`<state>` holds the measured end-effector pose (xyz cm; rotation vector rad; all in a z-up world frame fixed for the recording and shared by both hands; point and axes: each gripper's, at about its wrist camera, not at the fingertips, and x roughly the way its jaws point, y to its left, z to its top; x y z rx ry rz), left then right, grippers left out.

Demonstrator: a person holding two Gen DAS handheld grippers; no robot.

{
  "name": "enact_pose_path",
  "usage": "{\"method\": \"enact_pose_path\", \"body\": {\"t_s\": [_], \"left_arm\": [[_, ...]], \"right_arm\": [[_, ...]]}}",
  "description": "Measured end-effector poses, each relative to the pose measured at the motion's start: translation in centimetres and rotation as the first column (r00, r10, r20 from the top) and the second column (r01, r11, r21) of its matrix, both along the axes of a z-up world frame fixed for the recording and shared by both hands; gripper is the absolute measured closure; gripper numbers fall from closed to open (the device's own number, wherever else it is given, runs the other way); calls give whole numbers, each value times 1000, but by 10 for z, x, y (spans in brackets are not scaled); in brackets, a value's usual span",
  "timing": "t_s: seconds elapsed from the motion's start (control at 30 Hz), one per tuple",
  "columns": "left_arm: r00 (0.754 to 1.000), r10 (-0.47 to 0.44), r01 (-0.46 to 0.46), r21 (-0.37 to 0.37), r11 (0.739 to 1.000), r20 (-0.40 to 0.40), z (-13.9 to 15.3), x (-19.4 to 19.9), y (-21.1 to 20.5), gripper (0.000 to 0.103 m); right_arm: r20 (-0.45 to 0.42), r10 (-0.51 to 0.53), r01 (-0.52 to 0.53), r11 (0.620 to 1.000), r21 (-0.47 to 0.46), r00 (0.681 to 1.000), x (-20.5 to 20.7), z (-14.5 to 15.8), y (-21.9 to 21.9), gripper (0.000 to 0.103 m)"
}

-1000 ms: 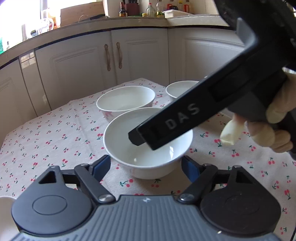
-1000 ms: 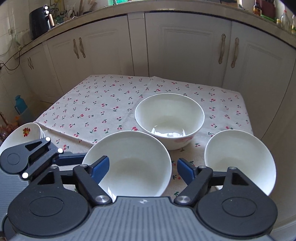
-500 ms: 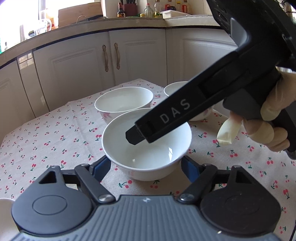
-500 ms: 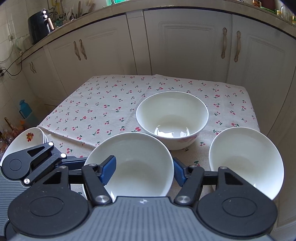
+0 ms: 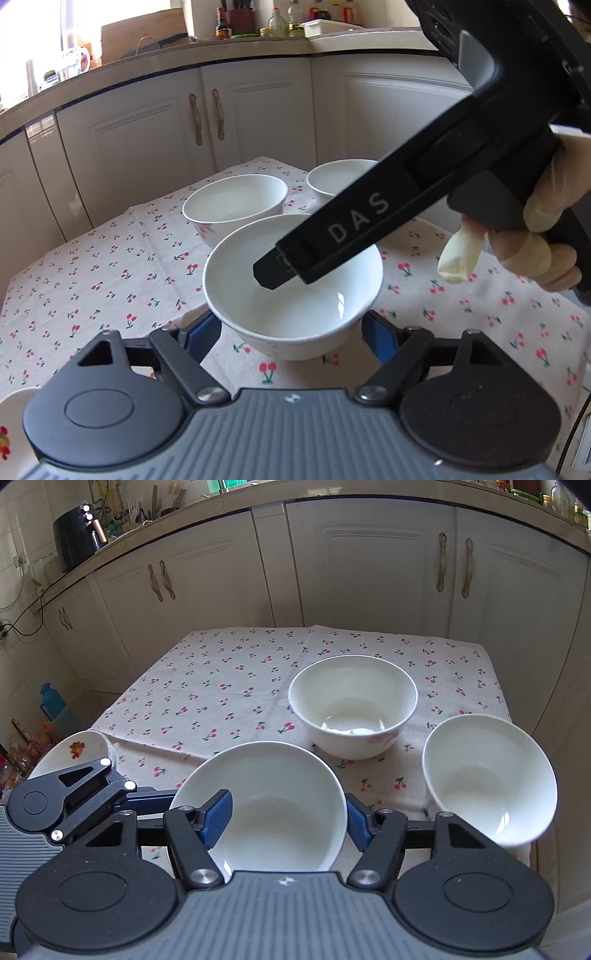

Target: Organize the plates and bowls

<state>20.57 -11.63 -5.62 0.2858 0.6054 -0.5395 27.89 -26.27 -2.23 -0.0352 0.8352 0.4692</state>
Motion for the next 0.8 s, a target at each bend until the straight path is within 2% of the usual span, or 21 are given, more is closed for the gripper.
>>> {"method": "enact_pose_path", "body": {"t_s": [0.43,0.8], "left_arm": [[998,-63,63,2,998,-13,14,-46,21,20],[996,-79,80,17,997,-42,9,-67,31,20]], "right_arm": [[-9,-18,18,1000,12,1000,-57,12,16,33],[-38,-17,18,999,28,999,-87,5,27,33]]}}
